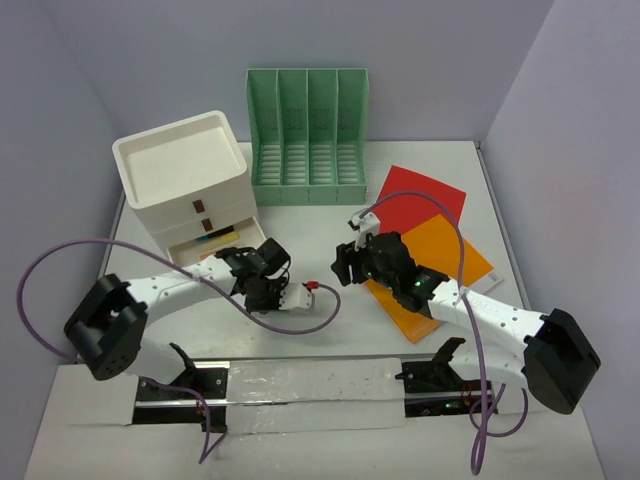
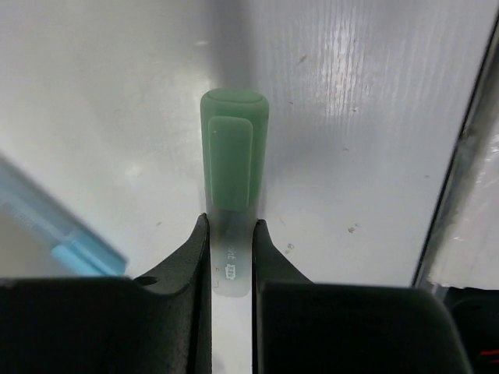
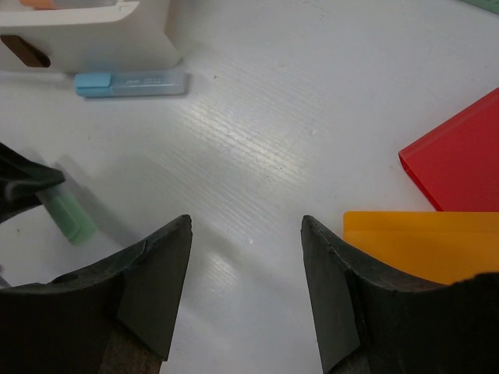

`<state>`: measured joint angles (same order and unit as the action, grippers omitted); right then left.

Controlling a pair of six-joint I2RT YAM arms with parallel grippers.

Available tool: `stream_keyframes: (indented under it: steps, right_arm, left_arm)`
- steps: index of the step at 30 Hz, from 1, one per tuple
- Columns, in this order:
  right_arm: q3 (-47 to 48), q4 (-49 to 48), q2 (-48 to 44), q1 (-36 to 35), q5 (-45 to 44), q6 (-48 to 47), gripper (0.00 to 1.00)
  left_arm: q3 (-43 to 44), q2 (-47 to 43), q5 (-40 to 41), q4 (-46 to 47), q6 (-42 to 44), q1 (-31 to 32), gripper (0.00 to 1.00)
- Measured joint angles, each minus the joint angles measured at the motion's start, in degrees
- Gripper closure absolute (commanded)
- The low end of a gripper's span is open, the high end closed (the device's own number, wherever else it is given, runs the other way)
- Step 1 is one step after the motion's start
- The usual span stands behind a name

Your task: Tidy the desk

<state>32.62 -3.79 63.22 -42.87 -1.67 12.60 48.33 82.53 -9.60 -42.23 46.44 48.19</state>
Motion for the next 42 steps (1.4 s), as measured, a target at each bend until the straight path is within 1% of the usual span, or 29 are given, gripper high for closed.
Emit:
stream_keyframes:
  steps: [3, 5, 9, 12, 16, 18, 20, 23, 26, 32, 38, 42]
  right_arm:
    - [0.00, -0.04, 0.24, 0.00, -0.04, 0.16, 0.35]
    - [0.00, -0.04, 0.58, 0.02, -0.15, 0.34, 0.35]
    - [0.11, -0.02, 1.57, 0.00, -0.29, 0.46, 0.35]
    - [0.97, 0.07, 3.36, 0.00, -0.29, 0.50, 0.37]
    - [3.63, 0.38, 6.75, 0.00, -0.23, 1.21, 0.39]
    - [4.67, 0.35, 7.84, -0.08, -0.23, 1.55, 0.39]
    - [5.13, 0.22, 8.29, -0.40, -0.69, 1.73, 0.39]
    - [5.36, 0.00, 8.33, -1.34, -1.52, 1.78, 0.39]
    - [5.67, 0.00, 8.33, -2.25, -2.02, 1.92, 0.40]
    - [5.81, 0.00, 8.33, -3.84, -4.09, 1.93, 0.40]
    - [6.60, 0.24, 9.87, -5.97, -5.76, 1.51, 0.39]
    - [9.53, 0.62, 13.31, -8.44, -6.37, 0.20, 0.39]
  left_arm:
    - [2.31, -5.70, -1.15, -1.27, -2.89, -1.49, 1.00]
    - [5.41, -8.29, -2.08, -2.24, -4.75, -3.76, 1.00]
    - [13.21, -11.84, -2.60, -2.43, -9.49, -12.00, 1.00]
    - [17.10, -14.27, -0.01, -0.66, -14.45, -19.98, 1.00]
    - [19.00, -15.67, 5.66, 1.92, -19.37, -30.15, 1.00]
    - [18.92, -15.67, 8.19, 2.51, -20.80, -34.01, 1.00]
    - [18.12, -15.57, 10.29, 3.21, -21.74, -36.38, 1.00]
    - [14.53, -15.55, 13.41, 6.23, -22.46, -37.93, 1.00]
    - [11.39, -14.32, 15.26, 6.84, -22.90, -38.14, 1.00]
    - [10.23, -11.15, 16.05, 9.01, -23.41, -38.72, 1.00]
    - [10.09, -10.42, 13.80, 8.83, -22.69, -39.09, 0.90]
    - [9.92, -10.42, 11.32, 8.69, -21.41, -39.20, 0.77]
